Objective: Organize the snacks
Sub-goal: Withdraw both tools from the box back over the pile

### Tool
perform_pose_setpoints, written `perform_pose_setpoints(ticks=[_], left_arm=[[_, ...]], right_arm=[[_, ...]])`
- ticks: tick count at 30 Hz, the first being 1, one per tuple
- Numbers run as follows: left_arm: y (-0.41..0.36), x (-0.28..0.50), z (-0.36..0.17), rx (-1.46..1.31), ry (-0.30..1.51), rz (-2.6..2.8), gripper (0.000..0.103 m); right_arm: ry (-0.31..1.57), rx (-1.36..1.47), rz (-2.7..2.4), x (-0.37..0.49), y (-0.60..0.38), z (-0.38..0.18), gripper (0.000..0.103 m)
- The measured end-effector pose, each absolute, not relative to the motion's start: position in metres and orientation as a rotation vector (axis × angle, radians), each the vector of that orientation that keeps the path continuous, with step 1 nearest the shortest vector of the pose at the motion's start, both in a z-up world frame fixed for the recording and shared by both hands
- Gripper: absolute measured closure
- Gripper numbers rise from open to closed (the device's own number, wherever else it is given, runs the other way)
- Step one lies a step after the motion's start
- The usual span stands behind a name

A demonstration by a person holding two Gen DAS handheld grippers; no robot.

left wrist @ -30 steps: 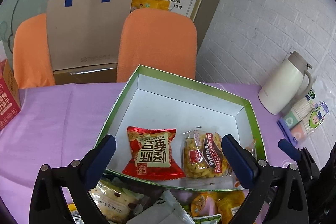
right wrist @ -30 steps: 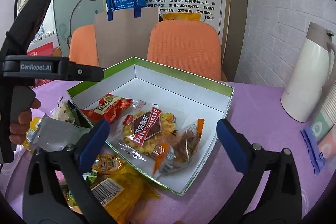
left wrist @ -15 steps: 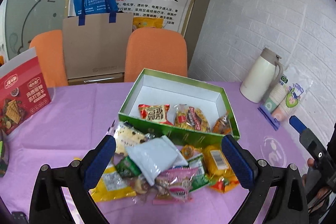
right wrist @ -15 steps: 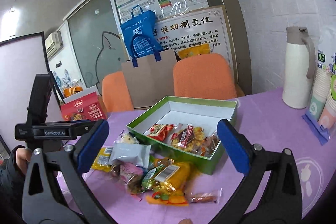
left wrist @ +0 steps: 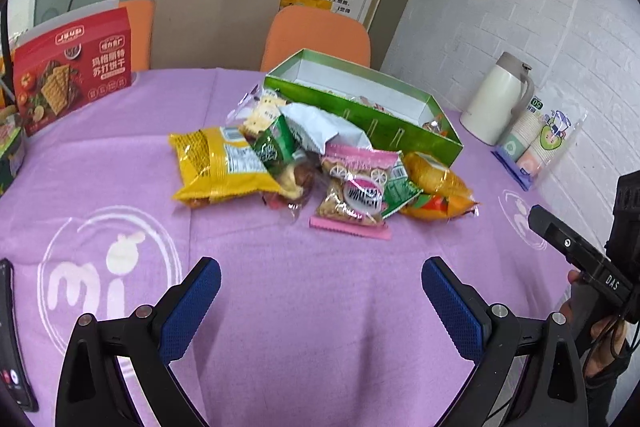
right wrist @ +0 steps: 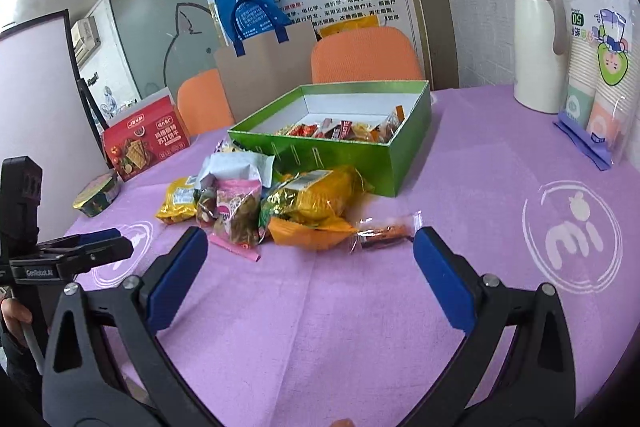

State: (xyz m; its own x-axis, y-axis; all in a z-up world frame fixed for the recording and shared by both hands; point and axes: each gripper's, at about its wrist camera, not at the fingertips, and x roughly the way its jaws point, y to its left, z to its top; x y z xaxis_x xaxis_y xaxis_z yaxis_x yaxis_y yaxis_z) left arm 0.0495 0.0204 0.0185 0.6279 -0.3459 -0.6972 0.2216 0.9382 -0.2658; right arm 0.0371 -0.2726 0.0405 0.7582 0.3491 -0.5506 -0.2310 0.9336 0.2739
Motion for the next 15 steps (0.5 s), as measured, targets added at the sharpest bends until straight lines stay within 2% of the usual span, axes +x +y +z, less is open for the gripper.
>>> perform_pose_setpoints(ticks=[15], left_arm=[[0.038, 0.040, 0.009, -0.177, 0.830, -0.314, 0.001]], right_arm=[[0.767, 0.130, 0.259, 0.124, -0.223, 0.026, 0.001]])
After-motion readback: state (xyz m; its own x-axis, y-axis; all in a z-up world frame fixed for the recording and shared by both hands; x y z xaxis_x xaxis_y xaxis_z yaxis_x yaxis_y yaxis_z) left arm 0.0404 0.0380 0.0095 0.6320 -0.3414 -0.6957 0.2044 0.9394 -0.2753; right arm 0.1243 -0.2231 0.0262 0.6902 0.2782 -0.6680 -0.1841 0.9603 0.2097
